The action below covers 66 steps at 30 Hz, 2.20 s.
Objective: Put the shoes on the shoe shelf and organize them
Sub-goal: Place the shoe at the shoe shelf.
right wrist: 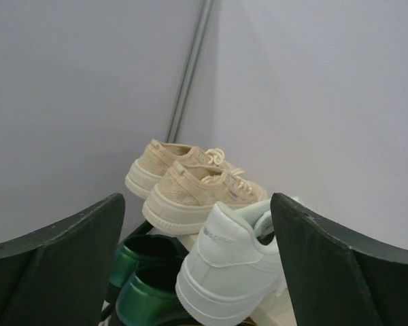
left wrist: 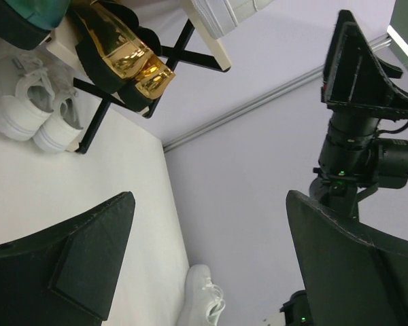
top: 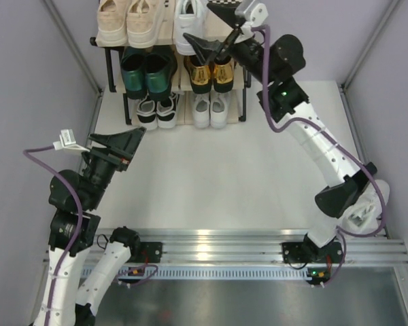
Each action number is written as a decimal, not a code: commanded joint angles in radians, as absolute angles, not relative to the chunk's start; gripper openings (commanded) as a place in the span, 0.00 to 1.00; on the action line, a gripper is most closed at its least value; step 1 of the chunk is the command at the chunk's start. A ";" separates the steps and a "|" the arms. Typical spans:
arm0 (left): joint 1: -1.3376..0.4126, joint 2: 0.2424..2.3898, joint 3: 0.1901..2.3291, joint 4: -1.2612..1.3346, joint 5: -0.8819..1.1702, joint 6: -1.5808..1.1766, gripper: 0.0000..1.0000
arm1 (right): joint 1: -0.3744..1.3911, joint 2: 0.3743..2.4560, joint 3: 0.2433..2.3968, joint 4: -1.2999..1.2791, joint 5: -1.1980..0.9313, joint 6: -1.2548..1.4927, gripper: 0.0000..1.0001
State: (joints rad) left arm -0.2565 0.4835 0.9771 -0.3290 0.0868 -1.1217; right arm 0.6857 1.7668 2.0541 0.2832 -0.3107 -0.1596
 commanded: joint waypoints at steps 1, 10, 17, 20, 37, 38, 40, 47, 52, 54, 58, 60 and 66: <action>-0.252 0.502 1.046 -0.392 0.095 -1.007 0.98 | 0.600 1.657 2.014 0.253 -0.607 -0.155 0.81; -0.252 0.515 1.028 -0.407 0.130 -0.951 0.98 | 0.531 1.679 2.003 0.011 -1.031 -0.092 0.03; -0.252 0.505 0.996 -0.410 0.144 -0.937 0.98 | 0.569 1.839 2.164 -0.061 -0.914 -0.008 0.00; -0.252 0.491 0.986 -0.408 0.137 -0.943 0.98 | 0.584 1.890 2.203 -0.052 -0.871 0.035 0.00; -0.252 0.479 0.976 -0.408 0.130 -0.962 0.98 | 0.555 2.020 2.301 0.054 -0.716 0.193 0.00; -0.252 0.477 0.976 -0.408 0.130 -0.965 0.98 | 0.551 2.025 2.299 0.054 -0.710 0.205 0.00; -0.252 0.477 0.976 -0.408 0.129 -0.965 0.98 | 0.540 2.033 2.299 0.052 -0.692 0.209 0.00; -0.252 0.479 0.973 -0.408 0.127 -0.973 0.98 | 0.529 2.045 2.316 0.025 -0.643 0.180 0.00; -0.252 0.491 0.983 -0.408 0.130 -0.971 0.98 | 0.522 2.052 2.336 0.025 -0.609 0.179 0.00; -0.252 0.494 0.985 -0.407 0.133 -0.971 0.98 | 0.519 2.051 2.341 0.020 -0.603 0.179 0.00; -0.252 0.500 0.989 -0.407 0.135 -0.968 0.98 | 0.509 2.045 2.344 0.018 -0.591 0.173 0.00; -0.252 0.500 0.991 -0.407 0.137 -0.968 0.98 | 0.503 2.042 2.344 0.015 -0.586 0.175 0.00; -0.252 0.499 0.994 -0.408 0.140 -0.966 0.98 | 0.499 2.005 2.307 0.055 -0.694 0.208 0.03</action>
